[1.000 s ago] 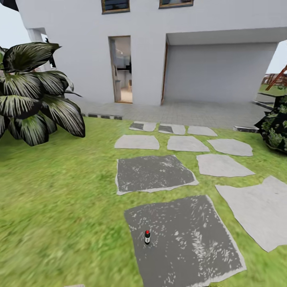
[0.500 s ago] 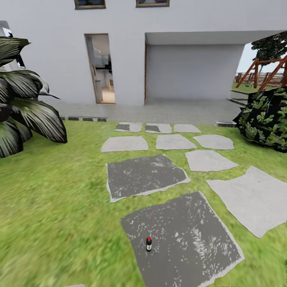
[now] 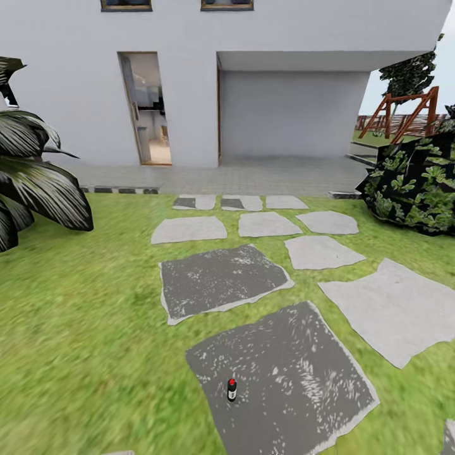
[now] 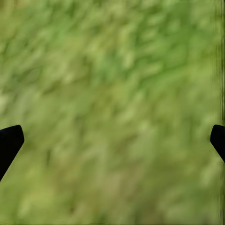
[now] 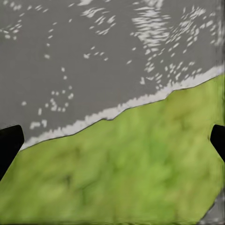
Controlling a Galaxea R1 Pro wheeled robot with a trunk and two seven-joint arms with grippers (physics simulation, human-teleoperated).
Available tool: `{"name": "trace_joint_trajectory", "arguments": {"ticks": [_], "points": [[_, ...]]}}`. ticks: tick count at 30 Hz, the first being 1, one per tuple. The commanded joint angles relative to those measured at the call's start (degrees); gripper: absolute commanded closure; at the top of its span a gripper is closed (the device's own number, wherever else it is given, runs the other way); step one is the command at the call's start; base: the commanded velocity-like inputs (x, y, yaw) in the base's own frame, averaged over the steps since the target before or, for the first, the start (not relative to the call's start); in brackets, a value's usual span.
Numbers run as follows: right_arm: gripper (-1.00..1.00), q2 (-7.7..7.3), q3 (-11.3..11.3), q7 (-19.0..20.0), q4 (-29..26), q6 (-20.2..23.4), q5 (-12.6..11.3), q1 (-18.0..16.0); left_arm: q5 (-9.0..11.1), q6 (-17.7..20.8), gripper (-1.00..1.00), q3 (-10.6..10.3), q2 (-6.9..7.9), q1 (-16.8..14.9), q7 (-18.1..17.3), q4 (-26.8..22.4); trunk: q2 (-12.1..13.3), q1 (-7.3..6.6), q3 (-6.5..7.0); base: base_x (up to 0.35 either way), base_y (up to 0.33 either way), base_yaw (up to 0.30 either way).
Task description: In the garden, pick up the pesticide atomizer on the floor and spray pesticide onto both trees until each tree trunk is fully covered.
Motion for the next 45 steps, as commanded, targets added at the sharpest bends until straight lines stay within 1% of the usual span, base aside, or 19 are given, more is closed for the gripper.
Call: {"name": "trace_joint_trajectory", "arguments": {"ticks": [1, 16, 45], "points": [[-1.0, 0.01, -0.04, 0.03, 0.06, -0.18, 0.0, -0.04, 0.01, -0.18, -1.0, 0.12, -0.02, -0.01, -0.02, 0.02, -0.02, -0.01, -0.05, 0.0, 0.0, -0.295], [-1.0, 0.01, -0.06, 0.0, 0.06, -0.18, 0.0, -0.04, 0.01, -0.19, -1.0, 0.1, -0.04, -0.01, -0.02, -0.04, -0.02, -0.01, -0.05, 0.0, 0.029, -0.299], [-1.0, 0.01, -0.07, 0.02, 0.06, -0.18, 0.0, -0.04, 0.08, -0.18, -1.0, 0.13, -0.04, -0.04, -0.02, -0.06, -0.02, -0.01, -0.05, 0.0, 0.295, -0.3]]}}
